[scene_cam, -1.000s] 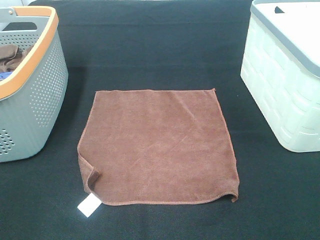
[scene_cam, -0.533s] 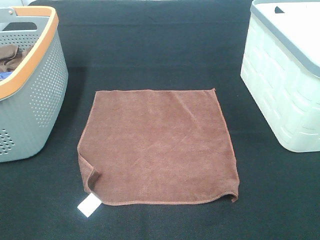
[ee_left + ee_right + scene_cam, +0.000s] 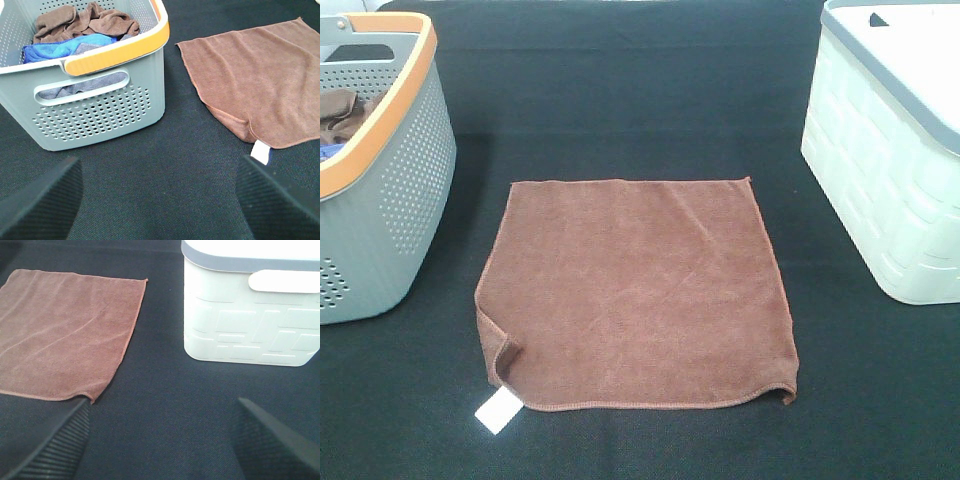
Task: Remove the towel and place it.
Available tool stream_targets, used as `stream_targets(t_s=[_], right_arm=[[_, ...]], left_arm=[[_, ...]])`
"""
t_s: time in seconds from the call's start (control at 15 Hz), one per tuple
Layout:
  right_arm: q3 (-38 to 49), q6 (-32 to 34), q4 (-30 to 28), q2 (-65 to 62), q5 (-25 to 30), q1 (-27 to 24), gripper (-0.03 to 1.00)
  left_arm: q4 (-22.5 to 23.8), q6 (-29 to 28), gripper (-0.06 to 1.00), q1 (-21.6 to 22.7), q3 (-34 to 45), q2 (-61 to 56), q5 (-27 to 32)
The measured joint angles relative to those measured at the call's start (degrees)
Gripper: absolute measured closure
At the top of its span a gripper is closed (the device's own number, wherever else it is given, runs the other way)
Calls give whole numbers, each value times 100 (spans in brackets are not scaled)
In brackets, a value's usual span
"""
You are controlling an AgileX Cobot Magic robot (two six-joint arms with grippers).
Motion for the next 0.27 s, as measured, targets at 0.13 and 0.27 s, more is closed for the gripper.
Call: stream_targets(t_s=[0.13, 0.27], right_arm=[[0, 0, 0, 0, 0, 0, 23], [0, 0, 0, 0, 0, 0, 23]], left_arm=[[0, 0, 15, 0, 0, 0, 0], [0, 0, 15, 0, 0, 0, 0]])
